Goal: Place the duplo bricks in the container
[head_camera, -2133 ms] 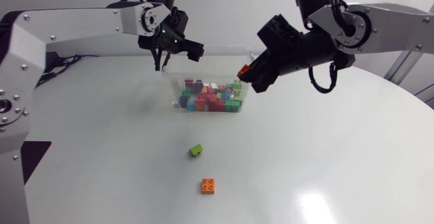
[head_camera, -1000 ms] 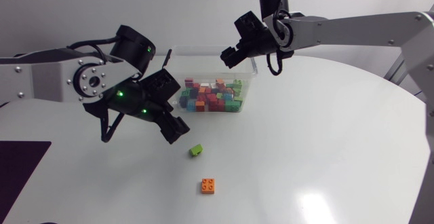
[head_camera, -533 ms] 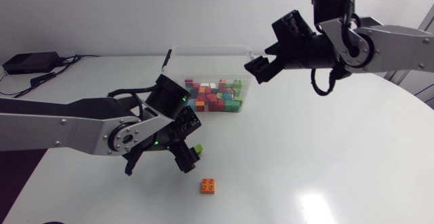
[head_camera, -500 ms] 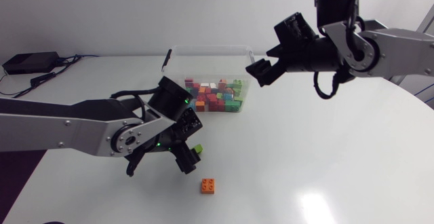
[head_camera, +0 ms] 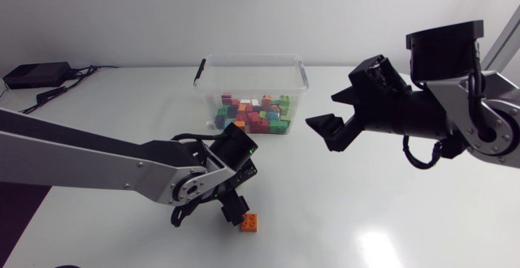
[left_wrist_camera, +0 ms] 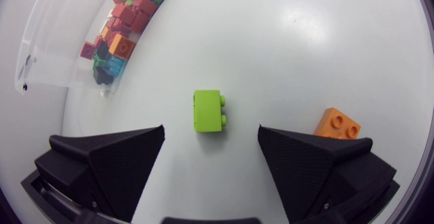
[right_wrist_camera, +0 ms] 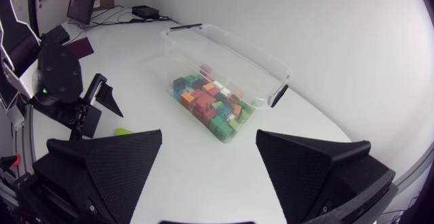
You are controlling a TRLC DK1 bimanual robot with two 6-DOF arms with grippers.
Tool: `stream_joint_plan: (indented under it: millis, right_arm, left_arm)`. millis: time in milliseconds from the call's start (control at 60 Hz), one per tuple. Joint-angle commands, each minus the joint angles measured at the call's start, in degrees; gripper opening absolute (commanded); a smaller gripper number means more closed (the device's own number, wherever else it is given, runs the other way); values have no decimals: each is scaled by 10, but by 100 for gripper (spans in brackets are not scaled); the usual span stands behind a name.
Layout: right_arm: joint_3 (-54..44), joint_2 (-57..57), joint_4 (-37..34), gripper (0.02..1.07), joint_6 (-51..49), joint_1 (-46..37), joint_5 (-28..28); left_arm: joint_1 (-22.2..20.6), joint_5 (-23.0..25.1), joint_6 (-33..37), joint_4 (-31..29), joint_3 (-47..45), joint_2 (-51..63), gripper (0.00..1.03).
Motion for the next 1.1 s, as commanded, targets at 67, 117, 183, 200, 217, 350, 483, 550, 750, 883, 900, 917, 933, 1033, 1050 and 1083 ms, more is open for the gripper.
stream_joint_plan:
  millis: [67,117,183,200,217,350,483,550,750,883,900,917,933,1033,1050,1083]
  right_arm:
    - [-33,-38,-22,102,-12,25,7]
    - [-42,-50,-25,102,-12,39,17]
    - [-52,-56,-25,102,-12,46,21]
    - [-53,-57,-25,102,-11,47,21]
    - [-56,-58,-25,102,-11,48,21]
    - [-63,-63,-27,102,-11,57,22]
    - [-74,-67,-33,102,-17,74,22]
    - [-78,-69,-37,102,-20,82,18]
    - [-79,-55,-67,102,-43,104,-13]
    - [-76,-18,-82,102,-67,127,-35]
    - [-75,-13,-83,102,-69,129,-37]
    - [-73,-8,-84,102,-70,133,-40]
    - [-73,-3,-84,102,-71,135,-43]
    - [-58,45,-97,102,-91,157,-59]
    - [-56,51,-98,102,-92,158,-64]
    - [-48,69,-98,102,-98,163,-76]
  left_arm:
    - [-4,-6,-17,2,30,30,93]
    - [-4,-6,-17,2,33,35,92]
    - [-3,-6,-17,2,41,49,86]
    - [-2,-6,-17,3,42,54,85]
    - [-1,-6,-17,3,44,57,84]
    - [6,-6,-17,11,49,73,74]
    - [16,-6,-17,20,51,84,55]
    - [22,-6,-16,24,51,89,32]
    - [42,16,-7,10,30,29,28]
    - [70,74,-1,-40,27,-37,28]
    - [74,84,1,-45,27,-46,28]
    - [77,92,2,-49,26,-54,28]
    - [84,100,3,-54,26,-62,28]
    - [112,143,8,-82,26,-107,28]
    - [115,150,9,-85,26,-112,28]
    - [124,168,12,-95,26,-130,28]
